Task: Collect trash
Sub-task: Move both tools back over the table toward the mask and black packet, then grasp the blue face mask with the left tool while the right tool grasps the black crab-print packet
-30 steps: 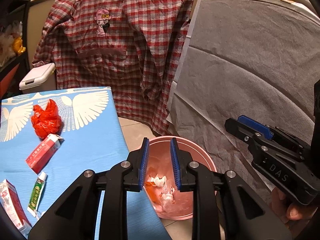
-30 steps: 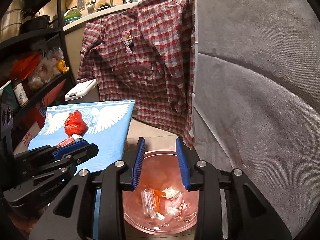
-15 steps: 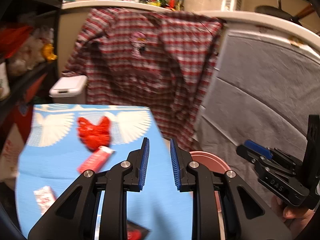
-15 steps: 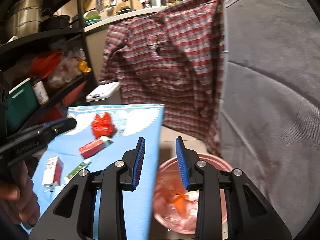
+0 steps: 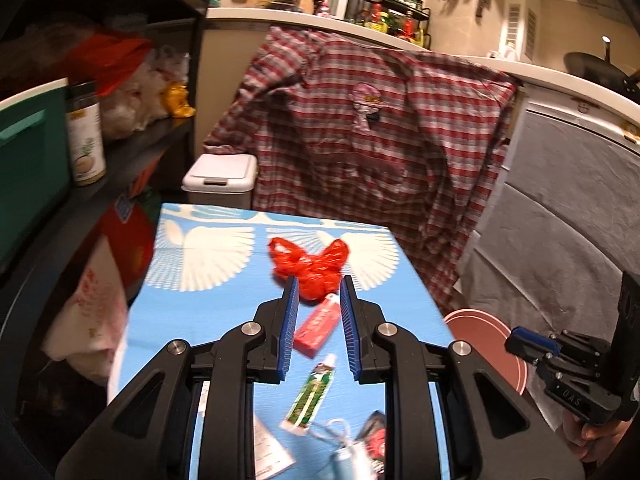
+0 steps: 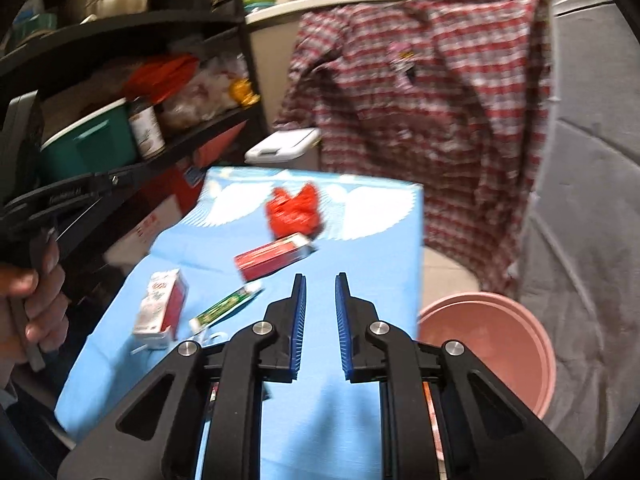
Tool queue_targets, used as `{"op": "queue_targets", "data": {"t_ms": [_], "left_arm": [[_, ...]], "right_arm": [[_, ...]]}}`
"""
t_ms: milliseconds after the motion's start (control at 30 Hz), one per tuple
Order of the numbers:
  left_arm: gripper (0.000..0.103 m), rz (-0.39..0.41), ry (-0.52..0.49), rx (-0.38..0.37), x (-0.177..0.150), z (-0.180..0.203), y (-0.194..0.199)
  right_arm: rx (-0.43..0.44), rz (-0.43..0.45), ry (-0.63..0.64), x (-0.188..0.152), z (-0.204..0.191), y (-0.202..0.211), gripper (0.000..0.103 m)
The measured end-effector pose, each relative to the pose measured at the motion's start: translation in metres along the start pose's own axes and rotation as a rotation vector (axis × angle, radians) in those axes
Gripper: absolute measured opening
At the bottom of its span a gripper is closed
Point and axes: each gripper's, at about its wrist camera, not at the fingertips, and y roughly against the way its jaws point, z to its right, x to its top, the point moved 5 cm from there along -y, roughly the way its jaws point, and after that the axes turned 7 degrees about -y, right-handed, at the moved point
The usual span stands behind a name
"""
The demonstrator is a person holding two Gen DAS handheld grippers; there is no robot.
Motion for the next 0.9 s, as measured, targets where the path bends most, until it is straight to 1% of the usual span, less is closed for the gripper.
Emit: {"op": "queue_targets", "data": {"t_ms": [133, 267, 433, 500, 633, 767, 800, 833, 867, 900], "left_arm": [[0.022, -0.020, -0.010, 0.002, -0.014, -0.012, 0.007], [0.022, -0.082, -0.002, -0.036, -0.043, -0.010, 0.007], [0.022, -0.182, -0.035, -0.103, -0.090, 0.014, 0.003], [0.022, -0.227, -0.074, -0.135, -0.110, 0.029, -0.002], [0.022, -0.307, -0.156, -0.154, -0.139, 0.047, -0.013], [0.022, -0.361, -0.177, -0.170, -0.155, 0.051, -0.021], [0.020, -0.367, -0.180, -0.173, -0.156, 0.051, -0.021], [0.015, -0.365, -0.182, -0.175, -0.156, 0.050, -0.021], [0.006, -0.363, -0.184, -0.175, -0.154, 0.050, -0.020], [0.005, -0.358, -0.184, -0.173, -0.153, 0.049, -0.019]], "right_arm": [[0.044, -0.052, 0.038, -0.012, -0.020, -0.018, 0.016], [0.068, -0.104, 0.063, -0.022, -0.032, -0.037, 0.016], [0.072, -0.138, 0.083, -0.030, -0.039, -0.054, 0.016], [0.073, -0.145, 0.083, -0.031, -0.039, -0.057, 0.016], [0.089, -0.162, 0.081, -0.033, -0.040, -0.061, 0.017], [0.101, -0.192, 0.083, -0.038, -0.042, -0.069, 0.017], [0.104, -0.200, 0.086, -0.039, -0.042, -0.071, 0.017], [0.107, -0.207, 0.089, -0.041, -0.043, -0.072, 0.017], [0.111, -0.216, 0.092, -0.042, -0.044, -0.074, 0.017], [0.118, -0.230, 0.099, -0.044, -0.046, -0.077, 0.017]]}}
